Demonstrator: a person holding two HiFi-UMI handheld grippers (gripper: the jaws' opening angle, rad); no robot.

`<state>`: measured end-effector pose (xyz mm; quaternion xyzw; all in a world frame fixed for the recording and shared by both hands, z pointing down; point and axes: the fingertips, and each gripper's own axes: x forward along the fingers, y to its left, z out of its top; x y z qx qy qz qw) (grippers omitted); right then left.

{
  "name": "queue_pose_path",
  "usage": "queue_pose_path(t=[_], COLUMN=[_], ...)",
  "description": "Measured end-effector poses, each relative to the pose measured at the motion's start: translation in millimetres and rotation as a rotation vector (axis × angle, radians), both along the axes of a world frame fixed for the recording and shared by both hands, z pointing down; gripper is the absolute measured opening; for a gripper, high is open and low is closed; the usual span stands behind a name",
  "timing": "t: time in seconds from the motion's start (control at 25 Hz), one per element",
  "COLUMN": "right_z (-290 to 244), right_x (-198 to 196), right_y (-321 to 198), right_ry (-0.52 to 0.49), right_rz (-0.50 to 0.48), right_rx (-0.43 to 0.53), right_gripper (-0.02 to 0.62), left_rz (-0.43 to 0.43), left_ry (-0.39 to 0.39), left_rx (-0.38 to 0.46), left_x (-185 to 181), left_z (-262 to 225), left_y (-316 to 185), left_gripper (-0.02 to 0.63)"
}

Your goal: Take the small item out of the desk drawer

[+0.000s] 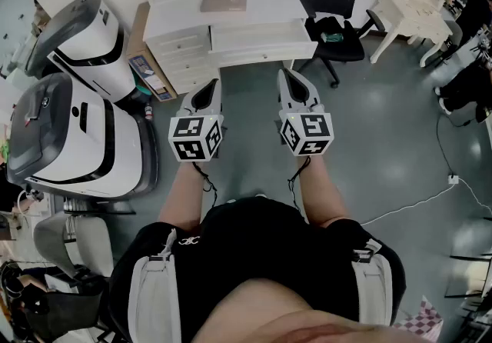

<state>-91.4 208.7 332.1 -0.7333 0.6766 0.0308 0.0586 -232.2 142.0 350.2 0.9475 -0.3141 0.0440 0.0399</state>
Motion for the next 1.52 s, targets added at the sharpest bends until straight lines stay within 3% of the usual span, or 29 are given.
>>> queue_pose_path(t=[1.04,1.32,1.52], right_z=[8,17,29], right_x=[54,69,81], right_y=[10,-14,-52], right_ry=[-0.034,-0.034,-0.039], right_rz=[-0.040,-0.055,-0.050], right_rx=[0.033,0.029,0.022], right_gripper=[-0.003,-0.003,-0.003], left_rz=[-0.036,-0.036,-0.033], left_ry=[-0.004,0.002,0.001], left_rx=[0.013,0.014,0.010], left_x=[50,66,79], left_z=[9,18,27], left_y=[9,-13,-55], left_gripper=[0.014,0.014,0.014])
